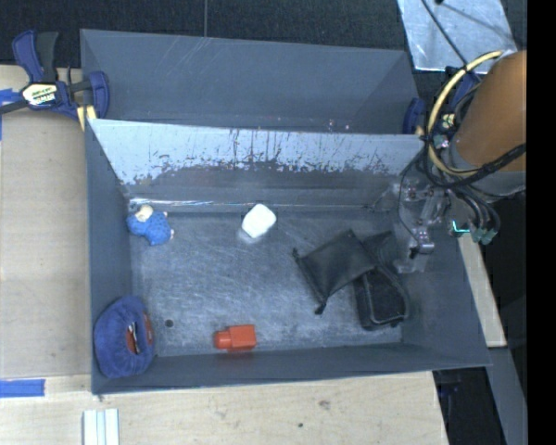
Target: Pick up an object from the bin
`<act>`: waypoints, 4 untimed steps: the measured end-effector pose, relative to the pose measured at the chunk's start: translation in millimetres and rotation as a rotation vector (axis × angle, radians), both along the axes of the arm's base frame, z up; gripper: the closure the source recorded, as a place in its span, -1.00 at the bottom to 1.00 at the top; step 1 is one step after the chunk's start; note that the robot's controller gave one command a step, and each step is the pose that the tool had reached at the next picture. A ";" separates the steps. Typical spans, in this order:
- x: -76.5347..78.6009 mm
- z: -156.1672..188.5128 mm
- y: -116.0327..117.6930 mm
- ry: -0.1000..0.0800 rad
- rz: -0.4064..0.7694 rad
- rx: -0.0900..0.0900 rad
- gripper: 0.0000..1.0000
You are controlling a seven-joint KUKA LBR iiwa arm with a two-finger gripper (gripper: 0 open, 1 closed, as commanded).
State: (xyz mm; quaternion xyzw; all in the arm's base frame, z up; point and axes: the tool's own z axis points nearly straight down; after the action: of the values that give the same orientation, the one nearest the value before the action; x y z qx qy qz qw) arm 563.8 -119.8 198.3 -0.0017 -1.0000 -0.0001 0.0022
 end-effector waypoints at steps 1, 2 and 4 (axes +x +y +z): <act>15.9 -107.2 16.3 0.002 -0.193 0.001 -1.00; 20.8 -101.5 16.7 -0.018 -0.191 0.000 1.00; 12.9 -7.4 18.6 -0.008 -0.161 -0.001 -1.00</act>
Offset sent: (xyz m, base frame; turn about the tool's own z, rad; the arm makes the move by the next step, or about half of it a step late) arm 0.0167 0.0159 -0.1051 0.1930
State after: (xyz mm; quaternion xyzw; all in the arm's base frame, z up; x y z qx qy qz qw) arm 576.7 -101.2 190.9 -0.0818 -0.9966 0.0004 -0.0018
